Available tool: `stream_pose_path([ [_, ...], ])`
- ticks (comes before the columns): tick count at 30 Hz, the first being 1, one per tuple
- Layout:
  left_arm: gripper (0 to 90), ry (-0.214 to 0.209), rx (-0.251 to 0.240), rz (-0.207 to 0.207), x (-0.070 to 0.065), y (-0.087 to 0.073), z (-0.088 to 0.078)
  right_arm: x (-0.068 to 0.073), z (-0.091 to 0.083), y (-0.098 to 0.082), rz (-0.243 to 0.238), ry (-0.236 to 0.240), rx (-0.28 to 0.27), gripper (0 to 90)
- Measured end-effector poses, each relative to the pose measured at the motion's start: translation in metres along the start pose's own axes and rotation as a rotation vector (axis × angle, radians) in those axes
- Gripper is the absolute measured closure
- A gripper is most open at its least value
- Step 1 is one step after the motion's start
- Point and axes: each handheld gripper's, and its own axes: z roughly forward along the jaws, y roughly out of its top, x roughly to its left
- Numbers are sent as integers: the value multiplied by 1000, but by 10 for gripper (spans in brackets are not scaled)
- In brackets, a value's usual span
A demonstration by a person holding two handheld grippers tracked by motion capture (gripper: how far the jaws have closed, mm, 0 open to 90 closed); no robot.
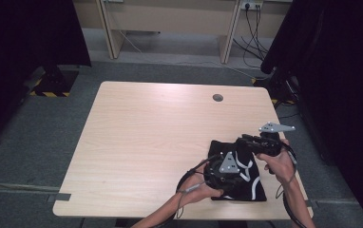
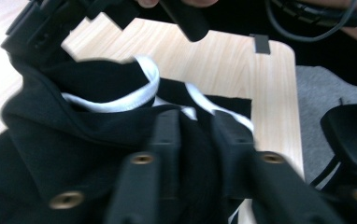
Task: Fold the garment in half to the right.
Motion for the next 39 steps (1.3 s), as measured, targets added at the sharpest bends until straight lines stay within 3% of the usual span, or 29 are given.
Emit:
stream_pose_path([
  [3, 483, -19, -37, -11, -1, 0, -5, -6, -1, -1, 22, -47, 8, 517],
  [5, 398, -17, -61, -41, 0, 0, -13, -7, -5, 2, 33, -56, -5, 487],
  [10, 307, 5, -80, -113, 8, -12, -34, -6, -9, 11, 34, -73, 19, 424],
  [14, 281, 65, -35, -159, 15, -28, -37, -4, -1, 13, 38, -89, 97, 410],
  [16, 269, 113, -5, -185, 18, -37, -32, -5, 6, 12, 35, -99, 130, 407],
  [18, 245, 126, 25, -203, 19, -45, -24, -6, 15, 9, 36, -105, 180, 405],
  [22, 209, 161, 106, -205, 20, -57, -6, -13, 29, 3, 60, -95, 234, 399],
  [24, 202, 186, 146, -187, 20, -62, 0, -17, 35, 1, 71, -93, 263, 402],
  [25, 202, 198, 163, -179, 21, -64, 2, -18, 37, -1, 74, -88, 274, 442],
  [26, 201, 207, 167, -178, 21, -68, 5, -19, 38, -2, 65, -72, 282, 548],
  [28, 188, 211, 156, -176, 21, -70, 4, -18, 40, -3, -16, -22, 290, 756],
  [30, 207, 208, 162, -173, 21, -70, 3, -15, 37, -2, -51, -1, 279, 864],
  [32, 207, 214, 156, -172, 20, -71, 3, -13, 31, 2, -67, -9, 247, 885],
  [37, 217, 221, 133, -172, 18, -74, 1, -12, 3, 16, -93, -99, 150, 889],
  [39, 240, 223, 124, -169, 16, -75, 0, -14, -4, 17, -103, -130, 135, 889],
])
